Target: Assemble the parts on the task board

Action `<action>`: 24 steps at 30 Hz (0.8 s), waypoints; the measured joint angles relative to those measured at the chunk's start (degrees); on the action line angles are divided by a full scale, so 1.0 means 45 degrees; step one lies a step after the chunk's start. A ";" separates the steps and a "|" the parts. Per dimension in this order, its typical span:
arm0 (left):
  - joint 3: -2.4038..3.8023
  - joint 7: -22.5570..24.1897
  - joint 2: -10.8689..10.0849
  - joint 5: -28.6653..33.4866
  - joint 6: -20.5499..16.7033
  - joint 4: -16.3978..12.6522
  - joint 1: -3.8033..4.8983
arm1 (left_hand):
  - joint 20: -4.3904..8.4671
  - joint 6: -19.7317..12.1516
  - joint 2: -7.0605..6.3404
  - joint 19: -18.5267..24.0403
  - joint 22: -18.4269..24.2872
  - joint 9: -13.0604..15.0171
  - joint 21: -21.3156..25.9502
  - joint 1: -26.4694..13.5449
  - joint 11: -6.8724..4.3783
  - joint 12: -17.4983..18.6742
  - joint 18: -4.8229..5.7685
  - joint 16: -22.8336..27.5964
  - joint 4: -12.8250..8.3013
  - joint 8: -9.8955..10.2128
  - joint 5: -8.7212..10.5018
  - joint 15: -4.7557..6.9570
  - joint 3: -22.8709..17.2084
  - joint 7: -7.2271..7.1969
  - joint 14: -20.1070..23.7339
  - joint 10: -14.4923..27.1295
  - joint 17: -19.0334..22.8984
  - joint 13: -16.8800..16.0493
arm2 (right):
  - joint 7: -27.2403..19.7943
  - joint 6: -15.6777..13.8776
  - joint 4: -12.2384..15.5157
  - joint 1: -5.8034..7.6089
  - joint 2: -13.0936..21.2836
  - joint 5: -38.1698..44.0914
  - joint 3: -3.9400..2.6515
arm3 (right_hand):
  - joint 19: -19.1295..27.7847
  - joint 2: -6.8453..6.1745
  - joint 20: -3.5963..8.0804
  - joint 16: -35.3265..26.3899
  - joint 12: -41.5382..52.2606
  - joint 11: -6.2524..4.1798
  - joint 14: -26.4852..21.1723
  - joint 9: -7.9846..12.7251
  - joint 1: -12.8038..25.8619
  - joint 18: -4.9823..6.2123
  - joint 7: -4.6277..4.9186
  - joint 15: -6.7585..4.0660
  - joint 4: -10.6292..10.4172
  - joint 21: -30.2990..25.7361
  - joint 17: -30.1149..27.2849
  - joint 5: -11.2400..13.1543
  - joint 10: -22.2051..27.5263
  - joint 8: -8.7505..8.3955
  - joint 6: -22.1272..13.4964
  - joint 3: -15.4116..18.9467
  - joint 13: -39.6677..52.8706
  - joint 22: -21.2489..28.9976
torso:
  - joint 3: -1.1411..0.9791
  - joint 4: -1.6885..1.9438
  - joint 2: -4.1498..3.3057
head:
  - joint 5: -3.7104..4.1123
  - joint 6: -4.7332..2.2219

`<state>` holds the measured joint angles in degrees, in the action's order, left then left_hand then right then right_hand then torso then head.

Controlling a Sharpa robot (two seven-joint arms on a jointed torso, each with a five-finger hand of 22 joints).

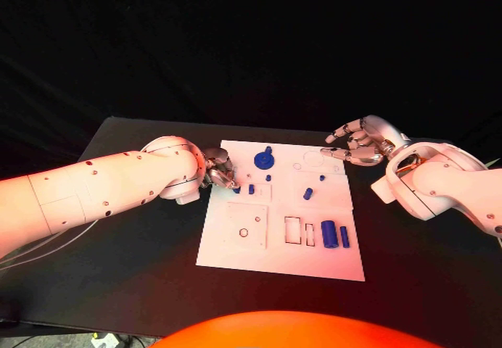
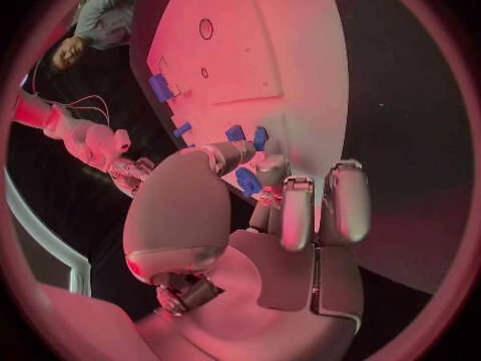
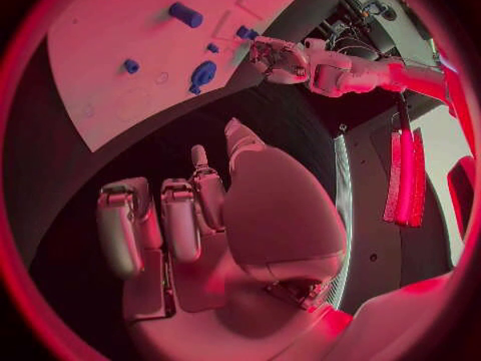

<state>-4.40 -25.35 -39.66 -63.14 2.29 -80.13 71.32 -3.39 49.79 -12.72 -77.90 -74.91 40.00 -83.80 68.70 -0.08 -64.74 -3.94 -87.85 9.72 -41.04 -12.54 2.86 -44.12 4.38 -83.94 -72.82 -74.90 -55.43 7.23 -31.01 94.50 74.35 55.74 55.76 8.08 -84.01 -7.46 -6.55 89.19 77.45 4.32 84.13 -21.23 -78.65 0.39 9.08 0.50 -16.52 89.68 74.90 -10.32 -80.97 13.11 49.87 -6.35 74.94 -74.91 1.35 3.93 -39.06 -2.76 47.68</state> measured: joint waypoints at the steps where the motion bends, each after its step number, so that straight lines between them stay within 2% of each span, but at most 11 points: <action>1: 0.0000 -0.0001 -0.0001 0.0000 0.0006 0.0000 0.0000 | 0.0000 0.0000 0.0000 0.0000 0.0000 0.0000 0.0000 0.0000 -0.0004 0.0001 0.0000 0.0000 0.0000 0.0001 0.0000 0.0000 0.0000 0.0000 0.0000 -0.0004 0.0001 -0.0014 | 0.0000 0.0000 -0.0002 0.0000 0.0000 -0.0001 0.0000 | 0.0000 0.0000 0.0000 0.0000 0.0000 0.0000 0.0000 0.0000 0.0000 0.0000 0.0000 0.0000 0.0000 0.0000 0.0000 0.0000 0.0000 0.0027 0.0000 0.0000 0.0000 0.0000 | -0.0001 0.0000 0.0000 | 0.0000 0.0000; 19: 0.0002 -0.0009 0.0011 0.0118 0.0025 0.0027 0.0005 | 0.0000 0.0049 -0.0009 0.0000 0.0000 0.0006 0.0000 -0.0009 -0.0015 -0.0151 0.0000 -0.0004 0.0000 -0.0021 -0.0062 0.0027 0.0000 0.0007 -0.0028 -0.0170 0.0000 -0.0159 | -0.0003 -0.0001 -0.0008 -0.0003 -0.0005 -0.0007 0.0000 | 0.0000 0.0000 0.0000 0.0000 0.0000 0.0000 0.0000 0.0002 0.0000 0.0000 0.0000 0.0000 0.0001 0.0000 -0.0001 0.0000 0.0000 0.0038 0.0000 0.0000 -0.0003 -0.0005 | -0.0006 -0.0005 -0.0004 | 0.0010 0.0026; 24: -0.0001 0.0002 0.0025 0.0243 0.0025 0.0058 0.0004 | 0.0000 0.0197 -0.0145 0.0000 0.0001 0.0030 0.0000 -0.0246 -0.0109 -0.0305 0.0001 -0.0053 -0.0026 -0.0021 -0.0063 0.0094 0.0025 -0.0089 -0.0001 -0.0433 0.0000 -0.0434 | -0.0006 -0.0001 -0.0008 -0.0003 -0.0003 -0.0010 0.0000 | 0.0000 0.0000 0.0000 0.0000 0.0000 0.0000 0.0000 0.0003 0.0000 0.0000 0.0000 0.0000 0.0000 0.0000 0.0010 0.0001 0.0000 0.0038 0.0000 0.0000 -0.0004 -0.0009 | -0.0009 -0.0005 -0.0005 | 0.0021 0.0028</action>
<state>-4.40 -25.34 -39.55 -62.05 2.41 -79.87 71.34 -3.39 50.68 -13.37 -77.90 -74.91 40.13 -83.80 67.59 -0.57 -66.11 -3.93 -88.09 9.60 -41.14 -12.83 3.29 -44.01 3.98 -83.94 -74.76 -74.90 -57.39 7.20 -31.02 94.46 74.34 55.73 55.72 8.08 -84.01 -7.46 -6.55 89.20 77.45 4.32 84.13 -21.21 -78.65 0.39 9.08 0.50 -16.52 89.68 74.95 -10.32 -80.97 13.28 49.87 -6.35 74.92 -74.95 1.31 3.91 -39.08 -2.67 47.81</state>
